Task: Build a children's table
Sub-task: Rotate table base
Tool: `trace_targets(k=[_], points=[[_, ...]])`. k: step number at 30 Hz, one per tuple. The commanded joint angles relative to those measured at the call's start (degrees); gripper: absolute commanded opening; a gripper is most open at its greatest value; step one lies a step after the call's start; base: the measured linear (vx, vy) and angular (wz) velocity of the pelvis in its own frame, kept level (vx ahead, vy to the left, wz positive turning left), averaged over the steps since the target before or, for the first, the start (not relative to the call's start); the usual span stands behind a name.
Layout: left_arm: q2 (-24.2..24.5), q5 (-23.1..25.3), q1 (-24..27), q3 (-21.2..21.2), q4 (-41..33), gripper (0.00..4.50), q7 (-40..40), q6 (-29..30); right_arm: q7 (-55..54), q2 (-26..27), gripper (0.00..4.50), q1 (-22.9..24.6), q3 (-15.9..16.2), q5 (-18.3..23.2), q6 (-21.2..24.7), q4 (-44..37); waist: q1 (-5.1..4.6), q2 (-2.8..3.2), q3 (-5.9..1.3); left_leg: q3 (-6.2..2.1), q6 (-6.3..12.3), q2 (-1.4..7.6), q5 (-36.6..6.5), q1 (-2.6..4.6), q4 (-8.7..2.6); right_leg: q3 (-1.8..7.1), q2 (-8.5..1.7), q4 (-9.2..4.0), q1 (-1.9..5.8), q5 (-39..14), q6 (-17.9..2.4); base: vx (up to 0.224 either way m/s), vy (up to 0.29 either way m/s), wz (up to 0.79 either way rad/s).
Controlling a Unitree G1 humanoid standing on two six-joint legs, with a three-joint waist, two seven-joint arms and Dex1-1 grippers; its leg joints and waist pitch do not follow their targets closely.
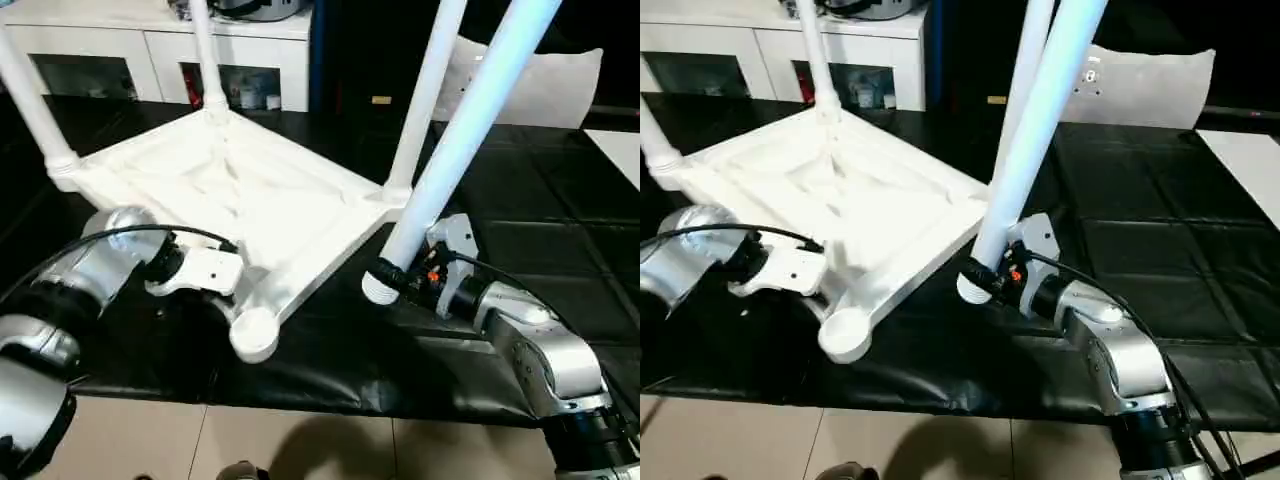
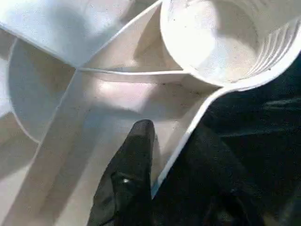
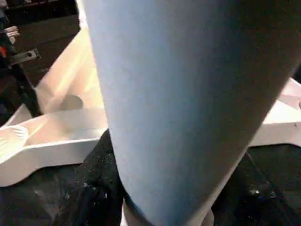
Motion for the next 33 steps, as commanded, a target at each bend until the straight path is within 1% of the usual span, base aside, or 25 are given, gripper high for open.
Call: trace_targets(k=[1,4,5,6,7,8,9,10,11,12,13,14,15,16,17,19,20,21,22,23,24,26,29,32,33], points=[[-0.42,1.31,0.31,-1.26,0.63,0.86,-1.12,2.42,0.09,-0.06,1.92,-1.42,0.01,-0.09,-0.69,-0.16,0.18,0.32,-3.86,-0.46,-3.42,1.69,-18.51,2.03,-4.57,1.42,-3.28,-4.32,1.73,-11.56,-13.12,0.000,0.000,0.00],[-0.59,1.71,0.27,-1.39,0.59,0.66,-0.76,3.11,0.03,0.00,1.92,-1.53,-0.05,-0.09,-0.68,-0.11,0.03,0.32,-3.86,-0.50,-3.27,1.67,-18.69,1.99,-4.60,1.37,-3.23,-4.32,1.76,-11.77,-13.09,0.000,0.000,0.00],[-3.32,1.06,0.53,0.12,0.73,0.63,4.41,5.97,-1.25,0.83,1.92,-1.78,-1.06,0.75,0.36,-0.34,0.00,0.65,-3.76,-0.47,-3.46,1.67,-19.41,2.14,-4.58,1.35,-3.16,-4.42,1.55,-12.03,-13.34,0.000,0.000,0.00],[-4.99,0.35,0.87,1.03,0.39,0.59,6.76,8.37,-1.98,1.27,1.92,-1.92,-1.58,1.16,0.94,-0.50,-0.05,0.32,-3.68,-0.40,-3.33,1.64,-20.23,2.21,-4.58,1.36,-3.14,-4.45,1.59,-12.98,-13.49,0.000,0.000,0.00],[-6.63,-0.99,1.69,1.96,-0.70,0.55,8.10,11.34,-2.60,1.68,1.92,-1.98,-1.93,1.49,1.45,-0.74,0.04,0.32,-3.68,-0.46,-3.19,1.56,-20.45,2.17,-4.55,1.33,-3.19,-4.52,1.61,-14.02,-13.31,0.000,0.000,0.00],[-7.06,-1.35,1.91,2.21,-0.99,0.55,8.45,12.13,-2.76,1.79,1.92,-1.99,-2.03,1.58,1.59,-0.80,0.13,0.34,-3.69,-0.45,-3.04,1.68,-20.78,2.32,-4.56,1.41,-3.38,-4.65,1.56,-15.69,-13.13,0.000,0.000,0.00],[-9.51,-3.35,2.94,3.83,-2.19,0.53,10.64,16.79,-3.24,2.10,1.92,-2.02,-2.15,1.79,2.39,-1.09,0.07,0.22,-3.56,-0.36,-3.00,1.73,-20.60,2.26,-4.61,1.44,-3.41,-4.68,1.65,-16.03,-13.38,0.000,0.000,0.00],[-10.92,-4.29,3.63,4.93,-3.22,0.53,11.30,20.02,-3.31,2.21,1.92,-2.02,-2.12,1.76,2.76,-1.19,0.33,0.47,-3.51,-0.47,-2.93,1.64,-21.57,2.39,-4.60,1.35,-3.43,-5.10,1.56,-18.97,-12.62,0.000,0.000,0.00],[-10.92,-4.29,3.63,4.93,-3.22,0.53,11.30,20.02,-3.31,2.21,1.92,-2.02,-2.12,1.76,2.76,-1.19,0.33,0.47,-3.51,-0.47,-2.93,1.64,-21.57,2.39,-4.60,1.35,-3.43,-5.10,1.56,-18.97,-12.62,0.000,0.000,0.00],[-13.67,-4.84,4.64,7.11,-3.74,0.52,14.92,24.80,-3.61,2.30,1.92,-2.23,-1.90,1.31,3.10,-0.90,0.20,0.25,-3.61,-0.57,-2.89,1.52,-21.08,1.99,-4.66,1.31,-3.37,-5.05,1.89,-18.91,-12.32,0.000,0.000,0.00],[-14.75,-5.06,4.95,7.98,-3.67,0.51,16.62,26.39,-3.87,2.38,1.92,-2.37,-1.91,1.12,3.15,-0.67,0.06,0.28,-3.60,-0.59,-2.80,1.40,-20.49,1.81,-4.68,1.16,-3.24,-5.07,2.05,-18.33,-12.32,0.000,0.000,0.00],[-16.29,-5.43,5.40,9.32,-3.40,0.49,19.33,28.41,-4.04,2.53,1.92,-2.60,-1.87,0.87,2.83,-0.32,-0.10,0.21,-3.74,-0.53,-2.54,1.36,-20.50,1.93,-4.53,1.19,-3.25,-5.19,1.97,-18.27,-11.99,0.000,0.000,0.00],[-17.31,-5.67,5.70,10.21,-3.29,0.49,21.16,29.77,-4.20,2.64,1.92,-2.74,-1.85,0.74,2.63,-0.14,-0.14,0.20,-3.72,-0.61,-2.42,1.30,-20.30,1.79,-4.52,1.13,-3.28,-5.23,2.07,-18.32,-11.89,0.000,0.000,0.00],[-18.83,-5.41,6.32,11.15,-3.38,0.43,24.69,31.34,-5.43,3.31,1.92,-2.99,-2.31,0.32,1.53,0.14,-0.59,0.02,-3.62,-0.62,-2.06,1.15,-20.19,1.55,-4.53,1.00,-3.14,-5.46,2.14,-18.99,-11.34,0.000,0.000,0.00],[-19.66,-5.42,6.83,11.50,-3.72,0.42,26.18,31.66,-6.37,3.78,1.92,-3.19,-2.55,-0.12,0.62,0.31,-0.66,0.00,-3.70,-0.60,-1.99,1.16,-20.12,1.66,-4.46,1.05,-3.21,-5.61,2.05,-19.51,-11.09,0.000,0.000,0.00],[-20.24,-5.44,7.22,11.74,-4.09,0.38,27.17,31.97,-6.98,4.10,1.92,-3.32,-2.73,-0.44,0.03,0.40,-1.00,-0.05,-3.69,-0.66,-1.69,1.10,-19.45,1.45,-4.48,1.05,-3.05,-5.75,2.07,-20.12,-10.37,0.000,0.000,0.00],[-20.63,-5.23,7.64,11.69,-4.64,0.34,27.74,32.12,-7.74,4.34,1.92,-3.55,-2.98,-0.40,1.01,0.40,-1.06,-0.15,-3.69,-0.65,-1.51,1.09,-19.50,1.52,-4.48,1.04,-2.98,-5.83,2.04,-20.18,-10.24,0.000,0.000,0.00],[-21.10,-5.09,8.50,11.48,-6.02,0.29,28.09,31.55,-8.02,4.22,1.92,-3.85,-2.89,-0.16,2.41,0.32,-1.30,-0.03,-3.62,-0.73,-1.42,1.13,-19.68,1.52,-4.58,1.06,-2.85,-5.80,2.02,-20.11,-10.25,0.000,0.000,0.00],[-21.64,-5.17,9.40,11.36,-7.43,0.25,28.29,31.09,-7.96,3.80,1.92,-4.09,-2.56,0.06,4.16,0.13,-1.37,0.05,-3.61,-0.72,-1.39,1.28,-20.32,1.80,-4.61,1.11,-2.84,-5.89,1.87,-20.28,-10.44,0.000,0.000,0.00],[-21.93,-5.31,10.31,11.09,-9.02,0.20,28.31,29.90,-7.81,3.44,1.92,-4.25,-2.26,0.23,5.45,-0.10,-1.37,0.05,-3.61,-0.72,-1.39,1.28,-20.32,1.80,-4.61,1.11,-2.84,-5.89,1.87,-20.28,-10.44,0.000,0.000,0.00],[-22.10,-5.86,11.13,10.81,-10.08,0.20,27.59,27.38,-7.69,3.31,1.92,-4.32,-2.17,0.40,5.85,-0.37,-1.35,0.14,-3.59,-0.70,-1.28,1.33,-20.94,1.88,-4.59,1.17,-2.81,-6.01,1.76,-20.46,-10.54,0.000,0.000,0.00],[-22.13,-6.15,11.75,10.59,-10.91,0.10,27.39,26.08,-7.77,3.30,1.92,-4.40,-2.21,0.50,6.00,-0.54,-1.22,0.29,-3.62,-0.67,-1.45,1.41,-21.38,1.97,-4.70,1.22,-2.76,-6.00,1.61,-20.06,-10.37,0.000,0.000,0.00],[-21.64,-6.04,12.68,10.41,-11.22,0.00,28.00,24.99,-7.94,3.17,1.92,-4.59,-2.41,-0.10,5.48,-0.52,-1.00,0.47,-3.79,-0.66,-1.73,1.51,-20.32,1.94,-4.84,1.24,-2.69,-5.68,1.68,-16.62,-10.60,0.000,0.000,0.00],[-22.03,-8.76,13.21,12.87,-12.15,0.00,27.64,25.85,-6.91,2.59,1.92,-4.89,-2.20,0.10,6.28,-0.76,-0.93,0.23,-3.88,-0.51,-1.53,1.37,-19.23,1.77,-4.75,1.21,-2.75,-5.50,1.93,-14.47,-11.04,0.000,0.000,0.00],[-22.08,-9.01,13.38,13.25,-12.42,0.00,27.73,26.04,-6.68,2.30,1.92,-4.99,-1.90,-0.03,6.71,-0.86,-0.91,0.28,-3.87,-0.51,-1.34,1.37,-18.58,1.71,-4.75,1.21,-2.74,-5.51,1.96,-14.07,-11.03,0.000,0.000,0.00]])
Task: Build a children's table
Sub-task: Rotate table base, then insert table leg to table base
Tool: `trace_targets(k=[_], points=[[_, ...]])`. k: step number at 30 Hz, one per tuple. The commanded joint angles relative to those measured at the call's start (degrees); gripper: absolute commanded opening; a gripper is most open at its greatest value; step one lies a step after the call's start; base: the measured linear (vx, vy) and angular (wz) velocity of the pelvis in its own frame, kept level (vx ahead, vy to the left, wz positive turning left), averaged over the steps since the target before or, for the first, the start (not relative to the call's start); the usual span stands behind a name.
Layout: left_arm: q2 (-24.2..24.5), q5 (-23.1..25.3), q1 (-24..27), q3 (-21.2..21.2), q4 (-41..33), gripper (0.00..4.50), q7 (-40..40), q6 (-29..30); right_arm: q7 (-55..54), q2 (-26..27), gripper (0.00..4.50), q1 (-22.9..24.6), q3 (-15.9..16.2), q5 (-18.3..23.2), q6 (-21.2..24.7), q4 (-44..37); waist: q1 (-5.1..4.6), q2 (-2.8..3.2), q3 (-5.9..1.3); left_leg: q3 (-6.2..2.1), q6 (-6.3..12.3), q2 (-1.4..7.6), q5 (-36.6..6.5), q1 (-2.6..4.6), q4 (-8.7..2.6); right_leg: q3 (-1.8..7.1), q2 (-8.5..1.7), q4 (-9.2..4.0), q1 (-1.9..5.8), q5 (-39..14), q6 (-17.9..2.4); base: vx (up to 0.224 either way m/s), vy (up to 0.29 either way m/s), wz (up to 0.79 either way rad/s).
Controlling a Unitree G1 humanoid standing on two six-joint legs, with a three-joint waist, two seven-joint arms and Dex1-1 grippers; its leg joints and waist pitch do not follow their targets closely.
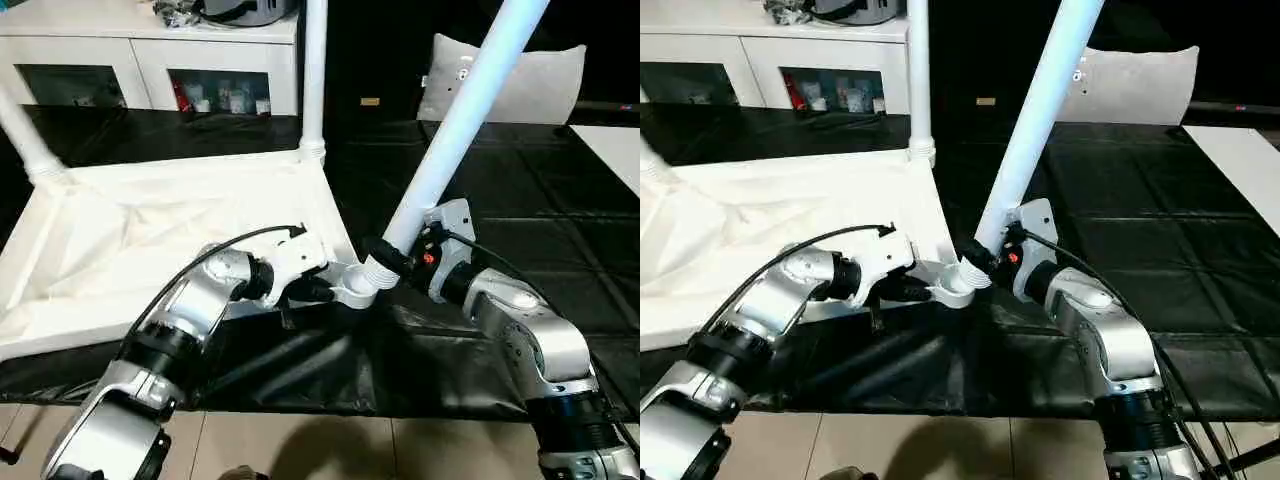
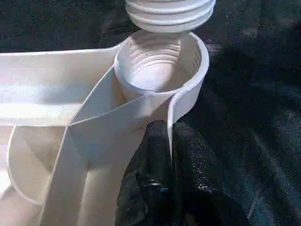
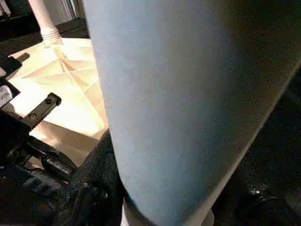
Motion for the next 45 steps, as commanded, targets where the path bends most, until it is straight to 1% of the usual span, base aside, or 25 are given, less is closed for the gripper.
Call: trace_targets(k=[1,2,4,6,7,9,11,12,14,15,16,18,20,22,25,26,27,28,30,33,38,39,42,43,45], points=[[-0.27,-1.13,1.80,0.90,1.28,0.00,0.12,1.11,0.86,-1.04,1.92,-1.39,0.65,-0.38,0.78,-1.15,0.36,-0.28,-3.61,-0.62,-1.29,1.45,-18.38,1.30,-4.43,1.22,-2.63,-5.06,1.64,-14.27,-10.90,0.000,0.000,0.00],[-0.27,-1.13,1.80,0.90,1.28,0.30,0.12,1.11,0.86,-1.04,1.92,-1.39,0.65,-0.38,0.78,-1.15,0.36,-0.28,-3.61,-0.62,-1.29,1.45,-18.38,1.30,-4.43,1.22,-2.63,-5.06,1.64,-14.27,-10.90,0.000,0.000,0.00],[0.40,-2.17,2.38,1.17,1.06,0.60,-2.13,-0.95,2.22,-1.43,1.92,-1.40,1.67,-1.56,-2.39,-0.91,0.28,-0.34,-3.59,-0.62,-1.24,1.41,-18.59,1.16,-4.46,1.23,-2.74,-5.19,1.67,-15.18,-10.52,0.000,0.000,0.00],[0.83,-1.86,2.65,1.54,1.45,0.60,-0.88,-2.14,1.36,-0.56,1.92,-1.37,1.27,-1.91,-4.44,-0.75,0.21,-0.50,-3.63,-0.57,-1.17,1.48,-18.15,1.16,-4.44,1.27,-2.79,-5.19,1.64,-14.77,-10.39,0.000,0.000,0.00],[1.00,-1.57,2.74,1.55,1.82,0.78,-0.29,-3.62,1.13,0.03,1.92,-1.51,0.79,-1.11,-3.91,-0.96,0.27,-0.32,-3.79,-0.58,-0.85,1.49,-17.27,1.14,-4.33,1.32,-2.80,-5.10,1.67,-13.57,-10.42,0.000,0.000,0.00],[1.26,-1.96,2.88,1.80,2.30,1.04,0.18,-4.19,1.11,0.93,1.92,-1.91,-0.04,0.50,-2.76,-1.30,0.33,-0.26,-3.70,-0.50,-0.72,1.53,-16.95,1.20,-4.44,1.25,-2.57,-4.93,1.60,-12.20,-10.85,0.000,0.000,0.00],[1.24,-3.50,3.24,2.50,2.17,1.07,-1.22,-3.68,1.44,1.81,1.92,-2.22,-0.34,0.31,-6.41,-0.75,0.38,-0.22,-3.67,-0.53,-1.00,1.61,-17.42,1.26,-4.54,1.23,-2.64,-4.87,1.55,-12.55,-11.02,0.000,0.000,0.00],[1.23,-3.60,3.27,2.56,2.16,1.07,-1.30,-3.59,1.43,1.90,1.92,-2.24,-0.37,0.27,-6.75,-0.71,0.43,-0.18,-3.65,-0.54,-1.18,1.66,-17.72,1.27,-4.58,1.24,-2.74,-4.88,1.49,-12.84,-11.04,0.000,0.000,0.00],[2.40,-2.75,3.74,1.85,2.67,1.07,-2.24,-5.22,3.15,0.44,1.92,-2.88,1.14,0.66,-1.49,-1.17,0.29,-0.26,-3.59,-0.61,-1.26,1.57,-18.00,1.32,-4.68,1.19,-2.51,-4.93,1.61,-12.96,-11.02,0.000,0.000,0.00],[2.66,-2.54,3.80,1.70,2.98,1.07,-2.30,-5.67,4.04,-0.03,1.92,-2.93,1.63,0.71,-1.12,-1.14,0.25,-0.20,-3.61,-0.62,-1.21,1.59,-18.02,1.30,-4.69,1.21,-2.50,-4.88,1.72,-12.74,-10.89,0.000,0.000,0.00],[2.77,-2.43,3.79,1.71,3.28,1.07,-2.16,-6.05,4.83,-0.21,1.92,-2.87,1.90,0.59,-2.17,-0.99,0.26,-0.28,-3.56,-0.52,-1.27,1.66,-18.34,1.36,-4.66,1.28,-2.63,-4.98,1.58,-13.07,-10.72,0.000,0.000,0.00],[2.64,-3.03,3.68,2.21,3.97,0.77,-2.07,-7.63,6.21,-0.72,1.92,-2.61,2.52,0.40,-3.09,-0.76,0.33,-0.32,-3.60,-0.53,-1.30,1.62,-18.13,1.33,-4.64,1.29,-2.73,-5.00,1.60,-13.47,-10.52,0.000,0.000,0.00],[2.67,-3.45,3.65,2.27,4.21,0.70,-2.62,-8.31,6.79,-0.93,1.92,-2.53,2.82,0.43,-3.04,-0.71,0.38,-0.33,-3.58,-0.54,-1.36,1.65,-18.14,1.28,-4.67,1.30,-2.79,-5.02,1.62,-13.75,-10.47,0.000,0.000,0.00],[3.32,-3.07,3.61,1.30,4.84,0.52,-3.48,-9.13,7.86,-1.51,1.92,-2.47,3.94,-0.15,-3.54,-0.53,0.38,-0.32,-3.56,-0.58,-1.43,1.68,-18.27,1.28,-4.69,1.28,-2.77,-5.04,1.61,-13.93,-10.38,0.000,0.000,0.00],[3.67,-2.57,3.41,0.55,5.53,0.23,-4.03,-9.72,7.13,-0.95,1.92,-2.66,4.08,-1.45,-5.83,0.55,0.27,-0.33,-3.61,-0.56,-1.62,1.67,-18.16,1.30,-4.69,1.31,-2.81,-4.96,1.54,-13.73,-10.39,0.000,0.000,0.00],[3.76,-2.52,3.36,0.40,5.74,0.07,-4.18,-9.84,7.35,-1.11,1.92,-2.85,4.76,-2.29,-6.12,1.05,0.23,-0.61,-3.64,-0.50,-1.50,1.67,-17.74,1.26,-4.62,1.31,-2.79,-4.95,1.55,-13.27,-10.54,0.000,0.000,0.00],[3.80,-2.54,3.38,0.38,5.80,0.07,-4.20,-9.92,7.64,-1.33,1.92,-2.93,5.27,-2.75,-6.01,1.23,0.29,-0.53,-3.67,-0.51,-1.40,1.66,-17.24,1.25,-4.60,1.31,-2.81,-4.85,1.65,-12.74,-10.69,0.000,0.000,0.00],[3.94,-2.49,3.27,0.13,6.04,0.07,-4.78,-10.39,8.20,-1.52,1.92,-3.32,5.69,-2.51,-4.23,1.58,0.28,-0.48,-3.71,-0.47,-1.08,1.65,-16.28,1.24,-4.57,1.29,-2.74,-4.73,1.72,-11.21,-11.13,0.000,0.000,0.00],[4.21,-2.27,3.21,-0.36,6.17,0.07,-5.53,-10.78,8.42,-1.66,1.92,-3.72,6.00,-2.35,-2.77,2.06,0.27,-0.42,-3.73,-0.42,-0.79,1.63,-16.03,1.25,-4.50,1.28,-2.73,-4.70,1.76,-10.47,-11.57,0.000,0.000,0.00],[4.70,-1.79,3.23,-1.10,6.23,0.00,-6.36,-11.51,8.77,-1.92,1.92,-4.01,6.44,-2.49,-2.33,2.50,0.29,-0.42,-3.79,-0.41,-0.62,1.66,-15.46,1.25,-4.49,1.27,-2.75,-4.60,1.89,-9.63,-11.76,0.000,0.000,0.00],[7.41,1.99,3.19,-4.72,5.72,0.00,-8.54,-14.40,9.87,-2.64,1.92,-5.78,7.89,-3.85,-0.86,5.27,0.12,-0.38,-3.78,-0.33,-0.67,1.67,-14.66,1.33,-4.41,1.25,-2.68,-4.47,1.96,-8.10,-12.22,0.000,0.000,0.00],[7.56,2.12,3.18,-4.88,5.60,0.00,-8.80,-14.59,9.97,-2.64,1.92,-5.90,7.89,-4.05,-0.84,5.44,0.21,-0.55,-3.79,-0.32,-0.62,1.71,-14.57,1.31,-4.42,1.28,-2.80,-4.42,2.04,-8.25,-12.21,0.000,0.000,0.00],[8.14,2.16,3.27,-5.60,4.33,0.00,-10.37,-15.08,11.23,-3.17,1.92,-6.51,8.80,-4.54,-0.19,6.42,0.13,-0.56,-3.68,-0.31,-0.92,1.70,-15.63,1.42,-4.52,1.26,-2.73,-4.57,1.91,-10.09,-12.06,0.000,0.000,0.00],[8.00,1.87,3.13,-5.48,4.16,0.00,-10.27,-15.01,11.59,-3.36,1.92,-6.70,9.11,-4.54,0.19,6.64,0.10,-0.78,-3.58,-0.30,-1.17,1.76,-16.68,1.54,-4.61,1.27,-2.75,-4.72,1.82,-11.82,-11.93,0.000,0.000,0.00],[7.04,1.63,2.41,-4.43,5.15,0.00,-7.60,-14.34,12.11,-3.51,1.92,-6.94,9.40,-4.42,0.47,6.86,0.16,-0.54,-3.48,-0.33,-1.63,1.82,-17.92,1.73,-4.65,1.34,-2.81,-4.85,1.63,-13.77,-11.74,0.000,0.000,0.00]])
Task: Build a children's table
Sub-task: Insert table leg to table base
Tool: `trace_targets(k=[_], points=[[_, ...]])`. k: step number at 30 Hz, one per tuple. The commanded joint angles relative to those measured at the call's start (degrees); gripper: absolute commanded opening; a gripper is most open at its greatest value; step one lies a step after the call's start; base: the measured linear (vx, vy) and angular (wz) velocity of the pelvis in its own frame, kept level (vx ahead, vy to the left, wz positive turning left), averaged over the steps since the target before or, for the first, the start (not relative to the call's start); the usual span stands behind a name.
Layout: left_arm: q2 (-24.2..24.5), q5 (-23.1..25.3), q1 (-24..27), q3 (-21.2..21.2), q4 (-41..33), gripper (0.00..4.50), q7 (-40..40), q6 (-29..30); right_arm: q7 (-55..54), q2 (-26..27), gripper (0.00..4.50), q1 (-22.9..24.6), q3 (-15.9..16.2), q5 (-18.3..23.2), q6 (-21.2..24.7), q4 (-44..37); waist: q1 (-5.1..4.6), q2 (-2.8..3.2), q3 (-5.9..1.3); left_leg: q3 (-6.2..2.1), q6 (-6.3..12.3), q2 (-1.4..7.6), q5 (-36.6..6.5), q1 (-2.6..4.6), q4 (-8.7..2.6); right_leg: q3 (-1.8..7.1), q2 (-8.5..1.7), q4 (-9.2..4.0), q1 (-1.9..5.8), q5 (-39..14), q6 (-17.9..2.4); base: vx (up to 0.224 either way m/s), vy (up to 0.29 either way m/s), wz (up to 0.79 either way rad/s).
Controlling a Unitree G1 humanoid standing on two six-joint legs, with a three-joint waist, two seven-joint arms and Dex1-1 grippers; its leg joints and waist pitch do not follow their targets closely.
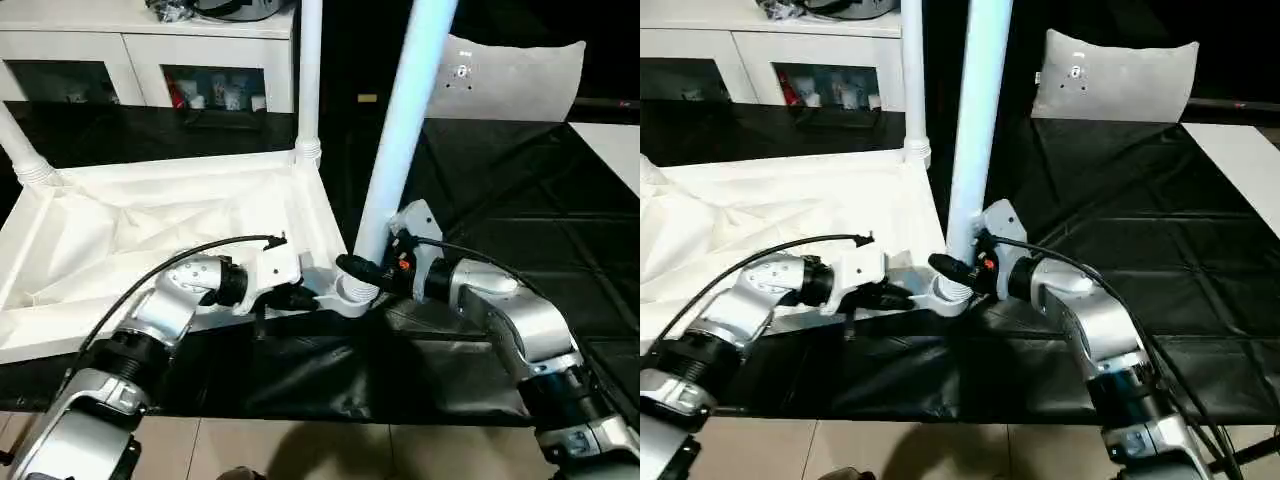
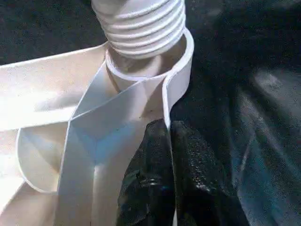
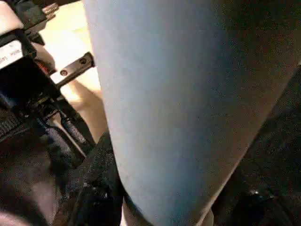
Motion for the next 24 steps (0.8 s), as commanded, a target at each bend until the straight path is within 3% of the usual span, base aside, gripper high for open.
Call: trace_targets(k=[1,5,6,11,19,20,24], points=[[-0.24,2.62,0.55,-1.84,3.21,0.00,1.13,2.40,0.57,-0.31,1.92,-0.27,0.55,-0.75,1.05,1.15,0.33,-0.16,-3.30,-0.43,-1.99,1.71,-18.70,1.62,-4.06,1.44,-2.88,-4.54,1.56,-14.59,-11.34,0.000,0.000,0.00],[-1.07,0.29,0.29,-0.19,3.92,0.00,0.90,5.83,0.61,-0.06,1.92,-0.35,0.17,-0.51,0.37,1.42,0.40,-0.27,-3.26,-0.54,-2.39,1.68,-20.19,1.79,-4.15,1.43,-3.01,-4.77,1.48,-17.14,-10.95,0.000,0.000,0.00],[-1.04,-0.62,0.38,0.34,3.88,0.44,0.05,6.26,0.44,0.28,1.92,-0.29,-0.25,-0.28,-0.04,1.54,0.45,-0.27,-3.27,-0.58,-2.41,1.62,-20.28,1.75,-4.15,1.43,-3.05,-4.87,1.40,-17.96,-10.68,0.000,0.000,0.00],[1.04,1.05,0.63,-0.80,4.69,0.59,-1.00,6.49,0.77,0.72,1.92,0.01,-0.61,0.38,0.19,1.29,0.32,-0.30,-3.37,-0.62,-2.16,1.68,-19.43,1.60,-4.22,1.45,-2.99,-4.76,1.44,-16.27,-10.52,0.000,0.000,0.00],[1.37,0.34,0.47,-0.68,4.05,0.60,-2.36,6.99,0.88,0.93,1.92,0.00,-0.61,0.14,-0.20,1.71,0.18,-0.28,-3.39,-0.57,-2.07,1.63,-18.62,1.50,-4.21,1.43,-2.93,-4.65,1.56,-15.36,-10.93,0.000,0.000,0.00],[1.06,-0.24,0.37,-0.27,4.14,0.32,-2.24,6.69,0.87,0.92,1.92,0.00,-0.61,0.12,-0.25,1.77,0.18,-0.25,-3.39,-0.57,-2.06,1.65,-18.67,1.52,-4.21,1.43,-2.93,-4.64,1.54,-15.25,-11.03,0.000,0.000,0.00],[0.46,-1.64,0.30,0.48,4.21,0.25,-2.38,6.01,0.87,0.89,1.92,0.00,-0.61,-0.02,-0.44,2.01,0.17,-0.31,-3.38,-0.57,-2.08,1.60,-18.80,1.47,-4.22,1.40,-2.96,-4.69,1.60,-15.73,-10.97,0.000,0.000,0.00]])
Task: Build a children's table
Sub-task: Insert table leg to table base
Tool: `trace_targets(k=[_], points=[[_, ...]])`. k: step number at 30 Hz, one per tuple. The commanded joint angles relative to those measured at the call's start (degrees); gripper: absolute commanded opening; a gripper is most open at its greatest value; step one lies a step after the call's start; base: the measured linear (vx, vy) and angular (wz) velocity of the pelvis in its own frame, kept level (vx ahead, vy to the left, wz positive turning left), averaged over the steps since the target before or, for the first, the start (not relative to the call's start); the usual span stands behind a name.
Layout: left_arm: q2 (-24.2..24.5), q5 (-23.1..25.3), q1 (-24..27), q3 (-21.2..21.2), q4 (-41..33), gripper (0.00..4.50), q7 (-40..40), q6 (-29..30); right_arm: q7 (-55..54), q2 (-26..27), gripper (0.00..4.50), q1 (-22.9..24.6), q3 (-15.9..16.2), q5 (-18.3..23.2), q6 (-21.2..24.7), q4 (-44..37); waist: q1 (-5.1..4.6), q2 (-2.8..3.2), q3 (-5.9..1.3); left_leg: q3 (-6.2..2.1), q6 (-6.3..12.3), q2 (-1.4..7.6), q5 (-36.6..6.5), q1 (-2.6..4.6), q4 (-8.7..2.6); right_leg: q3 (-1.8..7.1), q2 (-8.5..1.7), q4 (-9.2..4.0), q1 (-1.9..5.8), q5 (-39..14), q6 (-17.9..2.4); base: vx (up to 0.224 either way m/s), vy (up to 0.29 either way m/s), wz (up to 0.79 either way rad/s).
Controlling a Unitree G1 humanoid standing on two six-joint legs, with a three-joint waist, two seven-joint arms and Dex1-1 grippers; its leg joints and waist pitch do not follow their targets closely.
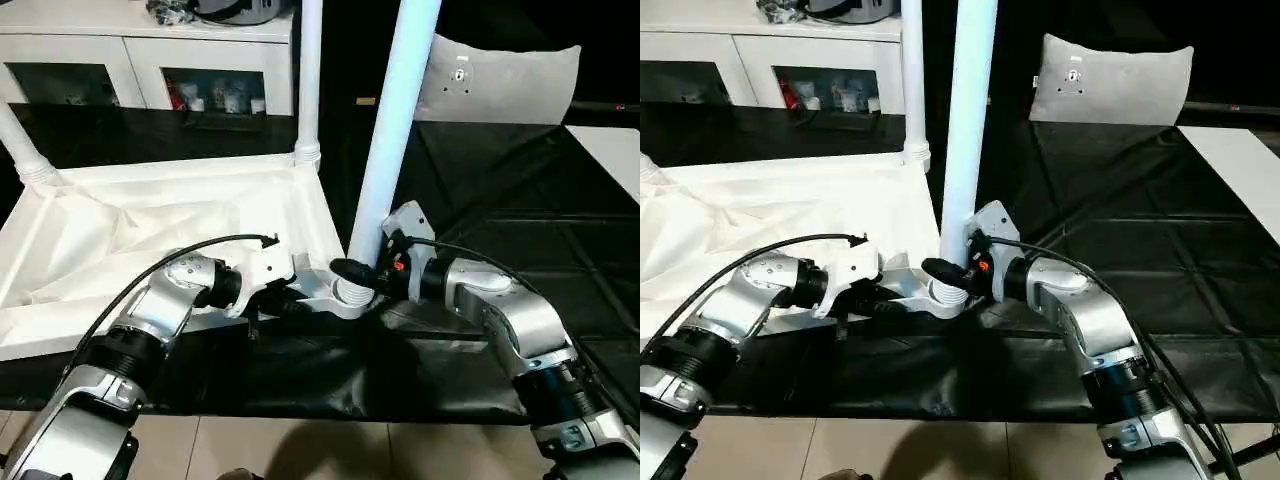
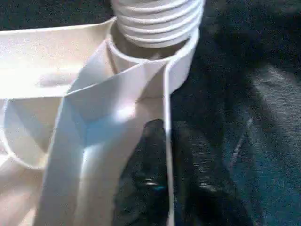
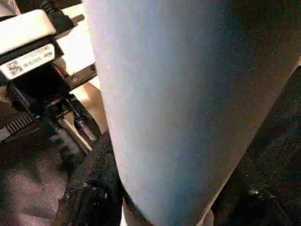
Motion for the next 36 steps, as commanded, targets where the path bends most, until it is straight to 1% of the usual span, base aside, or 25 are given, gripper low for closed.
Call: trace_targets(k=[1,8,11,12,13,15,18,20,22,23,24,27,28,29,32,33,35,36], points=[[0.23,0.57,1.23,-0.86,2.10,0.00,-0.88,0.10,0.06,-0.15,1.92,-0.05,-0.65,-0.47,-0.14,1.47,0.41,-0.18,-3.35,-0.60,-2.00,1.65,-18.71,1.33,-4.11,1.40,-2.93,-4.71,1.51,-15.55,-10.85,0.000,0.000,0.00],[0.63,1.20,1.58,-1.52,2.17,0.00,-0.96,-1.32,0.42,-0.20,1.92,-0.37,-0.37,-0.61,-0.18,1.90,0.43,-0.15,-3.32,-0.56,-1.91,1.69,-18.69,1.36,-4.13,1.41,-2.90,-4.69,1.48,-15.01,-11.05,0.000,0.000,0.00],[1.22,2.26,1.94,-2.75,1.48,0.00,-2.05,-5.97,1.78,-0.55,1.92,-0.83,0.59,-0.68,0.37,2.21,0.48,-0.28,-3.38,-0.64,-1.79,1.71,-18.67,1.32,-4.13,1.38,-2.96,-4.66,1.56,-15.10,-10.88,0.000,0.000,0.00],[1.34,2.37,2.08,-3.10,0.97,0.00,-2.53,-6.47,2.25,-0.67,1.92,-0.95,0.90,-0.63,0.70,2.28,0.45,-0.27,-3.39,-0.60,-1.72,1.73,-18.36,1.24,-4.15,1.40,-2.96,-4.60,1.60,-14.54,-10.90,0.000,0.000,0.00],[1.49,2.24,2.38,-3.81,-0.51,0.00,-3.95,-7.00,3.62,-1.15,1.92,-1.18,2.01,-0.83,1.25,2.44,0.50,-0.25,-3.41,-0.54,-1.54,1.78,-17.97,1.30,-4.11,1.41,-2.94,-4.54,1.60,-13.71,-11.20,0.000,0.000,0.00],[1.54,2.16,2.47,-4.01,-0.99,0.00,-4.41,-7.08,4.07,-1.31,1.92,-1.23,2.40,-0.93,1.34,2.47,0.61,-0.20,-3.44,-0.48,-1.41,1.82,-17.46,1.35,-4.06,1.43,-2.93,-4.44,1.59,-12.88,-11.53,0.000,0.000,0.00],[1.39,2.37,2.12,-5.10,-2.90,0.00,-5.65,-7.73,6.04,-1.95,1.92,-1.52,4.06,-1.34,1.88,3.34,0.91,-0.12,-3.50,-0.36,-1.30,1.87,-16.46,1.44,-3.97,1.40,-2.85,-4.18,1.59,-10.47,-12.32,0.000,0.000,0.00],[1.30,2.79,1.68,-5.43,-2.89,0.00,-5.66,-8.39,6.20,-1.89,1.92,-1.70,4.30,-1.69,1.70,4.43,1.08,-0.11,-3.47,-0.36,-1.49,1.84,-16.76,1.41,-4.03,1.36,-2.86,-4.17,1.65,-10.58,-12.27,0.000,0.000,0.00],[1.17,3.08,1.31,-5.49,-2.47,0.00,-5.19,-8.83,6.49,-1.79,1.92,-1.86,4.36,-1.90,1.74,5.18,1.10,-0.18,-3.49,-0.40,-1.79,1.82,-17.21,1.44,-4.06,1.36,-2.92,-4.23,1.70,-11.24,-12.09,0.000,0.000,0.00],[1.05,3.43,0.92,-5.46,-1.97,0.00,-4.60,-9.34,6.80,-1.71,1.92,-2.02,4.41,-2.16,1.60,5.90,1.11,-0.04,-3.50,-0.45,-1.95,1.85,-17.44,1.47,-4.09,1.36,-2.96,-4.27,1.70,-11.51,-12.03,0.000,0.000,0.00],[1.03,3.46,0.88,-5.45,-1.91,0.00,-4.53,-9.40,6.82,-1.69,1.92,-2.04,4.40,-2.19,1.58,5.99,1.08,-0.11,-3.50,-0.44,-1.98,1.82,-17.55,1.45,-4.07,1.35,-2.93,-4.27,1.69,-11.52,-12.01,0.000,0.000,0.00],[1.13,3.87,0.33,-5.25,-0.94,0.00,-3.59,-10.05,5.91,-0.89,1.92,-2.50,2.88,-1.68,0.94,8.40,1.11,-0.10,-3.41,-0.45,-2.21,1.82,-18.48,1.53,-4.12,1.37,-2.98,-4.40,1.58,-12.88,-11.95,0.000,0.000,0.00],[1.25,3.91,0.32,-5.19,-0.85,0.00,-3.40,-10.04,5.77,-0.73,1.92,-2.51,2.48,-1.41,0.91,8.82,1.14,0.13,-3.38,-0.50,-2.44,1.84,-19.18,1.65,-4.12,1.38,-3.03,-4.45,1.47,-13.72,-11.93,0.000,0.000,0.00],[1.36,3.96,0.29,-5.08,-0.70,0.00,-3.15,-10.06,5.65,-0.63,1.92,-2.39,2.11,-1.22,0.78,9.10,1.10,0.01,-3.36,-0.50,-2.62,1.84,-19.89,1.64,-4.18,1.37,-2.99,-4.56,1.45,-14.61,-11.77,0.000,0.000,0.00],[1.16,3.45,0.21,-3.82,0.20,0.00,-1.79,-9.44,4.98,0.00,1.92,-0.72,-0.74,0.79,0.54,9.80,1.17,0.01,-3.37,-0.56,-2.78,1.89,-20.50,1.73,-4.23,1.39,-3.05,-4.67,1.37,-15.43,-11.54,0.000,0.000,0.00],[1.16,3.35,0.27,-3.56,0.22,0.00,-1.65,-9.36,4.74,0.16,1.92,-0.36,-1.25,1.13,0.52,9.82,1.30,0.24,-3.40,-0.61,-2.80,1.89,-20.41,1.72,-4.25,1.37,-3.10,-4.64,1.38,-15.32,-11.51,0.000,0.000,0.00],[0.91,2.96,0.44,-2.84,0.37,0.00,-1.37,-8.58,4.57,0.35,1.91,0.87,-2.48,1.94,0.28,9.97,1.42,0.08,-3.41,-0.54,-2.70,1.90,-20.36,1.76,-4.24,1.38,-3.03,-4.72,1.36,-14.90,-11.51,0.000,0.000,0.00],[0.80,2.66,0.56,-2.48,0.38,0.00,-1.23,-8.34,4.22,0.40,1.91,1.63,-2.96,2.12,0.03,9.88,1.57,0.52,-3.41,-0.61,-2.84,1.90,-20.40,1.75,-4.25,1.39,-3.08,-4.65,1.36,-14.80,-11.52,0.000,0.000,0.00]])
